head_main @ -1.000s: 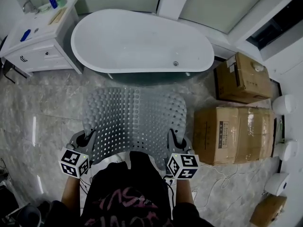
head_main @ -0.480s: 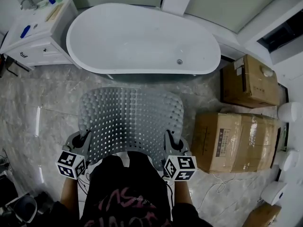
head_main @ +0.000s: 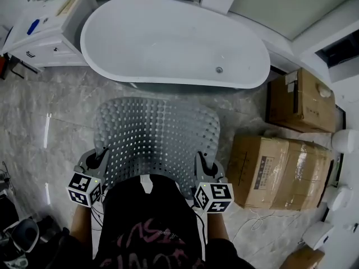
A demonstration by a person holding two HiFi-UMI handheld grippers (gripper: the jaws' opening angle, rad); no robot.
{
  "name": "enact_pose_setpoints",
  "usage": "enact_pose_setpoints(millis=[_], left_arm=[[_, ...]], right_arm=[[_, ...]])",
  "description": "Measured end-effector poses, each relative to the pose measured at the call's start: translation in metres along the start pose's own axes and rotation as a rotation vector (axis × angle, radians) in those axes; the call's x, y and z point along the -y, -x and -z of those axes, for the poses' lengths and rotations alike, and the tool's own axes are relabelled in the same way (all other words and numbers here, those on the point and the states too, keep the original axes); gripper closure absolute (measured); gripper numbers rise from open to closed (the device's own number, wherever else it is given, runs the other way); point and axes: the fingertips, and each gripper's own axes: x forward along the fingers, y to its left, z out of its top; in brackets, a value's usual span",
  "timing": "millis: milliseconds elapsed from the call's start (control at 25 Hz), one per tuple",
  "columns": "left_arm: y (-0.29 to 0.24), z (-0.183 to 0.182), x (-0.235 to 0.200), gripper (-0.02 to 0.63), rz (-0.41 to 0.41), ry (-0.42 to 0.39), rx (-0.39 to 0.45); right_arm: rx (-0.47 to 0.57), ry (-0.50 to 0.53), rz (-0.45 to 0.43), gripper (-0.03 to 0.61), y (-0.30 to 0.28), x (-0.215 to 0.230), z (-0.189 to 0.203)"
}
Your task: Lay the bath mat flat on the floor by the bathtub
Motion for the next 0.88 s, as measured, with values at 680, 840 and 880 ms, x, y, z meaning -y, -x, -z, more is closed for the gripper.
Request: enact_pose_setpoints(millis=[680, 840, 880], left_arm=[[-0.008, 0.018, -0.049, 0.6, 0.028, 0.016, -0.019], [-0.011, 0.022, -0.062, 0.6, 0.046, 0.004, -0.023], [-0.012, 0.023, -0.063, 0.6, 0.056, 0.0, -0.028]], right_arm=[[-0.019, 0.047, 0.049, 0.523, -0.025, -0.041, 0.005], [-0.013, 0.049, 0.069, 0.523, -0.031, -0.049, 0.007], [-0.011, 0.05, 0.074, 0.523, -0.032, -0.05, 0.007]])
